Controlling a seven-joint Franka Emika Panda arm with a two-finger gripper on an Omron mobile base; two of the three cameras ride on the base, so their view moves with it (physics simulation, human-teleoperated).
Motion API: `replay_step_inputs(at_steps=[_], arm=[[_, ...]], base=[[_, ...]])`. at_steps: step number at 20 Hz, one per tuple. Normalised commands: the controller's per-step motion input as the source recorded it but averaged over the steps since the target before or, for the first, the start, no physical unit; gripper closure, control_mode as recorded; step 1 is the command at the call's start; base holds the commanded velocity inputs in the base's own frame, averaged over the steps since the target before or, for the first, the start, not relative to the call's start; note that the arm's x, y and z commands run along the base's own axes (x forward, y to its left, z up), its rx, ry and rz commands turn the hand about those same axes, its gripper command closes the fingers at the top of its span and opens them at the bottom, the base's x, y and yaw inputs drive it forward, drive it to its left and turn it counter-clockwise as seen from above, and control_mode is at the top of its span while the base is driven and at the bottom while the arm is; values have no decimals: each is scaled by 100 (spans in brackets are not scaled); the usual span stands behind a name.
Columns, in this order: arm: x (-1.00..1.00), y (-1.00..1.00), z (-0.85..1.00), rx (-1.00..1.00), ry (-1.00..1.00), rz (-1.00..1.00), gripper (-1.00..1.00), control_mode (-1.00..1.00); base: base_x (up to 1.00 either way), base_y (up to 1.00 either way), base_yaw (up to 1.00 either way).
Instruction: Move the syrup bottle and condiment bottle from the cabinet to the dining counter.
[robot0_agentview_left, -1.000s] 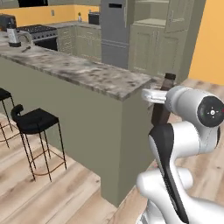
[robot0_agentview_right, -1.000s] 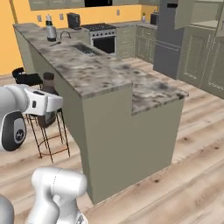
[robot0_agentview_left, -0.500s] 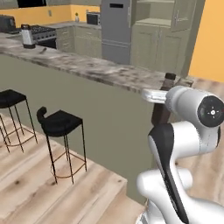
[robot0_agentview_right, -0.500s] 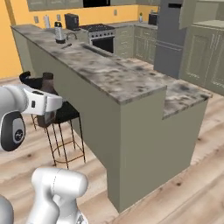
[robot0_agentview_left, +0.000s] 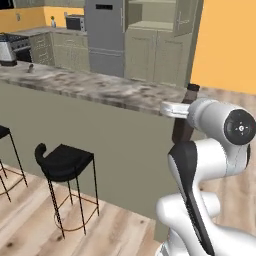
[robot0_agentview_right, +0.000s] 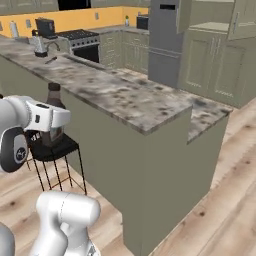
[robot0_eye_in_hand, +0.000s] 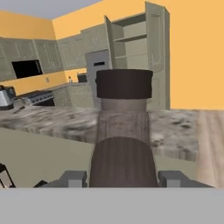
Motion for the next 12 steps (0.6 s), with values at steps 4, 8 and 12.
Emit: replay_step_inputs(at_steps=[4, 8, 12], arm=[[0, 0, 0, 0, 0, 0, 100, 100], [0, 0, 0, 0, 0, 0, 100, 100], [0, 0, 0, 0, 0, 0, 100, 100]], base=[[52, 34, -35], [40, 35, -32], [38, 40, -26]])
